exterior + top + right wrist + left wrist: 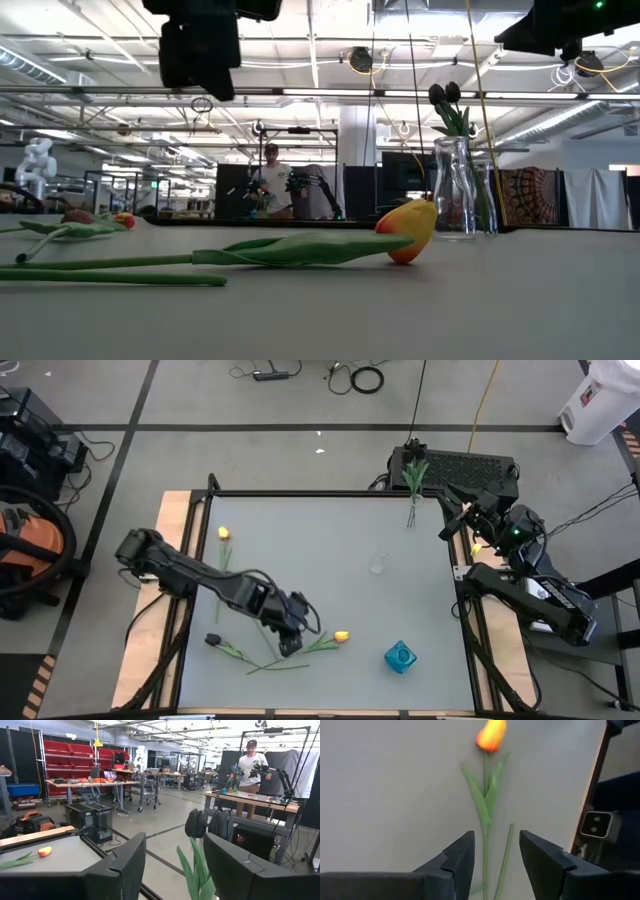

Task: Sort flowers into vase by color
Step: Put the bottom yellow tulip into the bottom transparent vase

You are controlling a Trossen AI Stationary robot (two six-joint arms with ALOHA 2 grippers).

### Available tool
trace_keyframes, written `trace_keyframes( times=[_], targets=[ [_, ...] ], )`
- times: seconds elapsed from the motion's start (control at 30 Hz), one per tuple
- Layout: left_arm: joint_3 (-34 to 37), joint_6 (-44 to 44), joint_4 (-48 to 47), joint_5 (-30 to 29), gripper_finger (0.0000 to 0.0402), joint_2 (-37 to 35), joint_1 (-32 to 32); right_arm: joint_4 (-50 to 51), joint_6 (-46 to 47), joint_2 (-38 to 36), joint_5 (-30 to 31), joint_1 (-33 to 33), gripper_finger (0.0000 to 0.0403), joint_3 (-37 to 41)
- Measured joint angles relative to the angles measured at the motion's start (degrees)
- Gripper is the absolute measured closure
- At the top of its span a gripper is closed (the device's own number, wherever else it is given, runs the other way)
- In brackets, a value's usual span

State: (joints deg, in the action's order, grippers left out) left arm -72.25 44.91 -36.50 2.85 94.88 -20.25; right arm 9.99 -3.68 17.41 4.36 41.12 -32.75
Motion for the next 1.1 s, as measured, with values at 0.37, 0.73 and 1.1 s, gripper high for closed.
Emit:
trace_keyframes(
  times=[0.37,0.73,1.1],
  targets=[
    [-1.71,2.65,0.21,-4.91,0.024,9.43,-2.74,0.25,6.43,0.0,0.0,0.0,0.0211,0.0],
    [-1.73,2.83,7.38,-5.21,0.024,15.29,-2.79,0.23,6.45,0.0,0.0,0.0,0.0211,0.0],
    [-1.75,3.38,9.63,-7.6,0.024,16.21,-4.94,0.23,6.45,0.0,0.0,0.0,0.0211,0.0]
  ],
)
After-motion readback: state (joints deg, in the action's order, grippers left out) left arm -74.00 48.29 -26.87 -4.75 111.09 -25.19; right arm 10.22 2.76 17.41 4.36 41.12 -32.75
